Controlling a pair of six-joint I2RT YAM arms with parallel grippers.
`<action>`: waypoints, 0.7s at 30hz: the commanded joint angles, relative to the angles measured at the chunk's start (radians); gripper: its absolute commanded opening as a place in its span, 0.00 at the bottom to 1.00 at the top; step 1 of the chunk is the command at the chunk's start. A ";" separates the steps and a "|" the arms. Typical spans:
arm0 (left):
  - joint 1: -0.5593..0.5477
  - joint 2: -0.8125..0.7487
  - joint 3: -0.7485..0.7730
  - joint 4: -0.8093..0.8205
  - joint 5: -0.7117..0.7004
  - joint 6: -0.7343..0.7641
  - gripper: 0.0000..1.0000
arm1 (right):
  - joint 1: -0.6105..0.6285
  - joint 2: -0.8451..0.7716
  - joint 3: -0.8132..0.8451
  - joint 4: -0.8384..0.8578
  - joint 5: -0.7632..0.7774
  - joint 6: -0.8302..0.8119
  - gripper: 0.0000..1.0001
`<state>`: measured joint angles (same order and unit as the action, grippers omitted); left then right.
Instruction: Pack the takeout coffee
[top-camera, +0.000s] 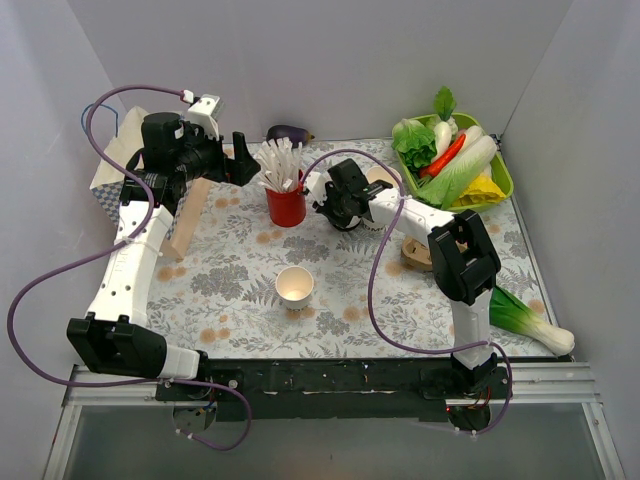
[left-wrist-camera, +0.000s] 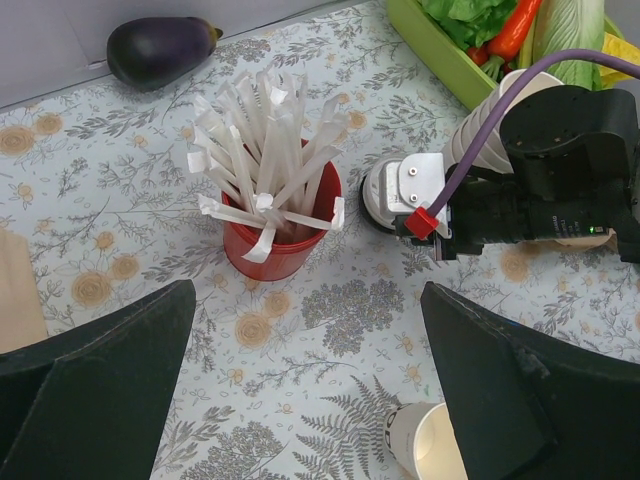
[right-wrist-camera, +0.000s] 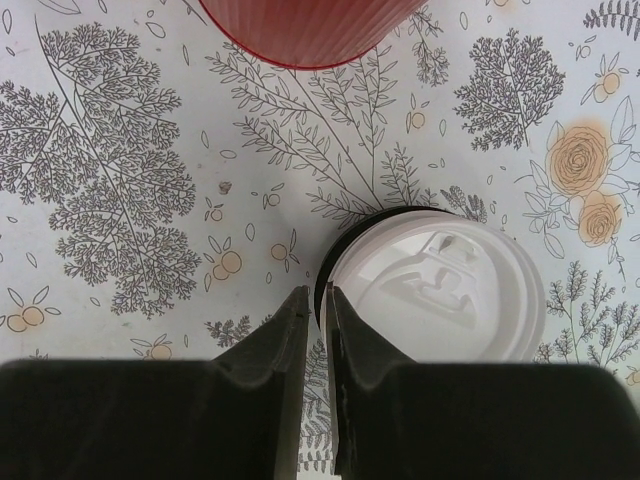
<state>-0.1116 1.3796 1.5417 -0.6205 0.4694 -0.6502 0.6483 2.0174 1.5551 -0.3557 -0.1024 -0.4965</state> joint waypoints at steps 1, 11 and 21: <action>-0.002 -0.025 0.000 0.008 -0.006 0.012 0.98 | 0.002 0.010 0.033 0.029 0.018 0.013 0.20; -0.002 -0.027 0.001 0.007 -0.002 0.017 0.98 | 0.002 -0.012 0.106 -0.029 0.010 0.058 0.32; -0.002 -0.025 -0.005 0.007 0.008 0.015 0.98 | 0.004 0.015 0.066 0.001 0.058 0.059 0.35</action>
<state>-0.1116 1.3796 1.5349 -0.6209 0.4706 -0.6487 0.6483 2.0178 1.6222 -0.3729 -0.0635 -0.4469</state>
